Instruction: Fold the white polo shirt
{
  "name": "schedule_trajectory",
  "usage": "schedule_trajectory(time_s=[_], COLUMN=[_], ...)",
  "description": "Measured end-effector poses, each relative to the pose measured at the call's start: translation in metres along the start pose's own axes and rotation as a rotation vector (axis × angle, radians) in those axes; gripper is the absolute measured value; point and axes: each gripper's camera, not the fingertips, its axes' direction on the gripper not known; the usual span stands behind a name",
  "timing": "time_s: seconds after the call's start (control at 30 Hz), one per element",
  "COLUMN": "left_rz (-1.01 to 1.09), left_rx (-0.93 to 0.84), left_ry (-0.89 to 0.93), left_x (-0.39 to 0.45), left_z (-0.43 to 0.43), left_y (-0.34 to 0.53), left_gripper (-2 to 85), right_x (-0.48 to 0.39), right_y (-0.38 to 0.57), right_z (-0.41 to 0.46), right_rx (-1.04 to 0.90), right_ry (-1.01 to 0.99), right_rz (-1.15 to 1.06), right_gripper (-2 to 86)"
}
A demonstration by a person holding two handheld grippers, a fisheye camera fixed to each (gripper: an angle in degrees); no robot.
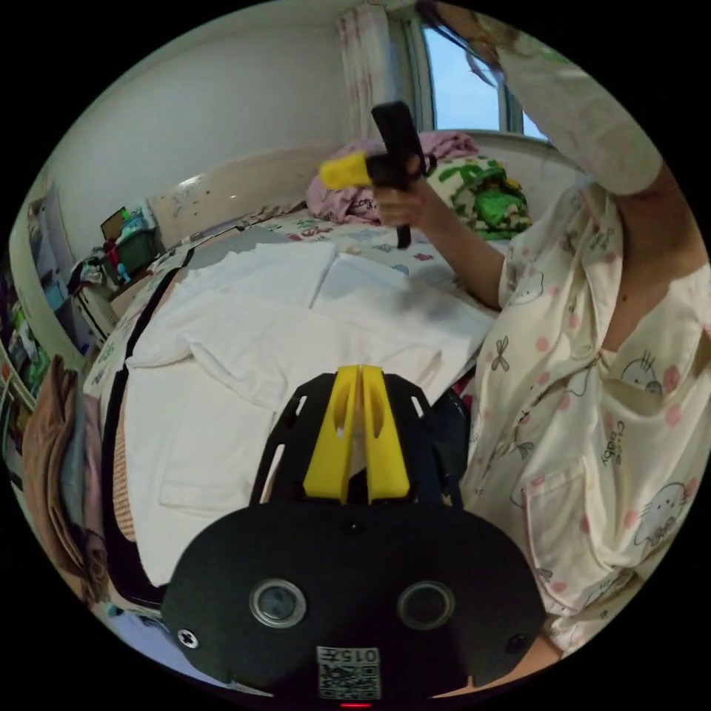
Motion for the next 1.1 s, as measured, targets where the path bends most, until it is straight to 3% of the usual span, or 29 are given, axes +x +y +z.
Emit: schedule_trajectory(time_s=[0.1, 0.2, 0.5, 0.67, 0.83, 1.1], left_rz=[-0.089, -0.122, -0.110, 0.026, 0.026, 0.003], left_rx=[0.069, 0.092, 0.126, 0.021, -0.017, 0.018], left_ry=[-0.024, -0.017, 0.035, 0.104, 0.058, 0.045], left_x=[-0.022, -0.032, -0.026, 0.006, 0.030, 0.062], left_z=[-0.007, -0.005, -0.005, 0.009, 0.030, 0.039], left_y=[0.021, 0.038, 0.073, 0.082, 0.097, 0.117], left_gripper=[0.3, 0.2, 1.6, 5.9, 3.7, -0.2], right_x=[-0.006, -0.013, -0.002, -0.002, 0.004, 0.020], right_y=[-0.007, -0.011, -0.026, -0.032, -0.035, -0.035], right_z=[0.055, 0.097, 0.131, 0.138, 0.168, 0.181], right_rx=[-0.235, -0.371, -0.357, -0.297, -0.430, -0.491], right_ry=[-0.117, -0.089, -0.013, 0.027, -0.033, -0.016], right_rz=[-0.147, -0.249, -0.316, -0.369, -0.396, -0.386], right_gripper=[9.4, 11.1, 10.4, 10.7, 10.0, 0.3])
